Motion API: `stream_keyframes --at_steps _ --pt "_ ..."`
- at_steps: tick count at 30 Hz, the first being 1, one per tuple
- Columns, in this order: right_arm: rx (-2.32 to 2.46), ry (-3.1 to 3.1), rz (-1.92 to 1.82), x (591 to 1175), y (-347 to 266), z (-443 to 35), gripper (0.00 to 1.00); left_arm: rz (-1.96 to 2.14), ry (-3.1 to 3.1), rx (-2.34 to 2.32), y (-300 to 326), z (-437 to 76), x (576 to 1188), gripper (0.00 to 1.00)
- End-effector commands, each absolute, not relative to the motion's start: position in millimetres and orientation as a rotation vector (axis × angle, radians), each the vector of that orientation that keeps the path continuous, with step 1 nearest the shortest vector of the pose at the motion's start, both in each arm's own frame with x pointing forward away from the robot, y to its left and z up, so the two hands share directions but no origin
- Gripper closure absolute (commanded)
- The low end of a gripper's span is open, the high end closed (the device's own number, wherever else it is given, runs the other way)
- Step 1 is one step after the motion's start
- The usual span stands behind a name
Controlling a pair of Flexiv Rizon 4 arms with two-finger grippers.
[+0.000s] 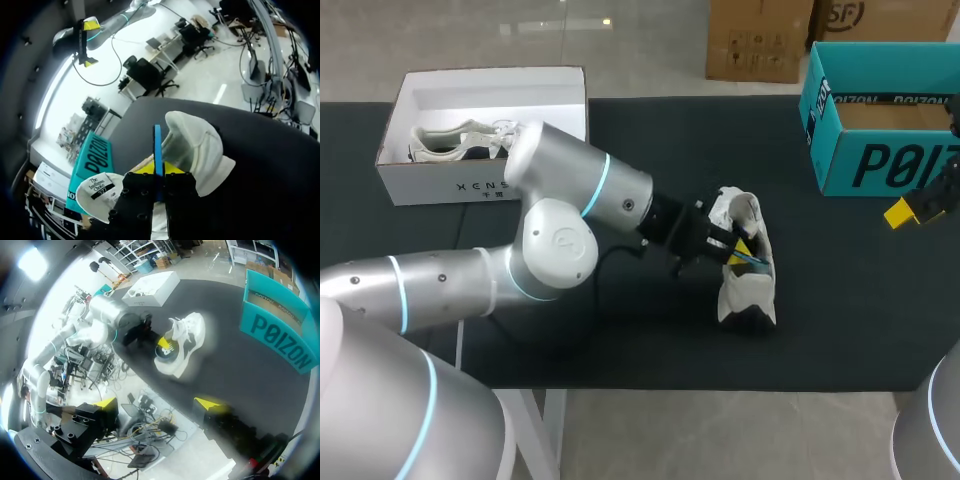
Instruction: Take the shoe out of the shoebox, open the shoe tongue, remove and reinsert the insole, then place the shoe into the shoebox
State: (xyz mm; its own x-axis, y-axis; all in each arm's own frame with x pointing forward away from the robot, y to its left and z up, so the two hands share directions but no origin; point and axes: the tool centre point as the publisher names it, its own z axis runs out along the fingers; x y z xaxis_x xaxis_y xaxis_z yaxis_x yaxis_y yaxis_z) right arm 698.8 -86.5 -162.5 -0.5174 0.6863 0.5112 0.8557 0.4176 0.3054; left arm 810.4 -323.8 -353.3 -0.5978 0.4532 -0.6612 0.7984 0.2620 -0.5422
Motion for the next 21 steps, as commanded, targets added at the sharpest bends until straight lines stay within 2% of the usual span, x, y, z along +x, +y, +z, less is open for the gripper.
stream_keyframes --at_steps 1,2,3,15,18,21 --pt "-1.336 -2.369 -0.777 699.0 -86.5 -162.7 0.0 -1.272 2.174 1.16 -330.3 -349.5 813.8 0.74" --pt "-1.336 -2.369 -0.777 699.0 -86.5 -162.7 0.0 -1.273 2.175 1.161 -331.3 -348.3 812.3 0.53" --pt "-1.336 -2.369 -0.777 699.0 -86.5 -162.7 0.0 -1.278 2.176 1.16 -332.1 -347.7 811.0 0.0" --pt "-1.336 -2.369 -0.777 699.0 -86.5 -162.7 0.0 -1.306 2.147 1.139 -330.9 -329.6 791.2 0.0" --pt "-1.336 -2.369 -0.777 699.0 -86.5 -162.7 0.0 -1.306 2.142 1.14 -330.4 -327.1 788.9 0.09" --pt "-1.336 -2.369 -0.777 699.0 -86.5 -162.7 0.0 -1.31 2.137 1.136 -330.2 -326.1 786.8 0.27"
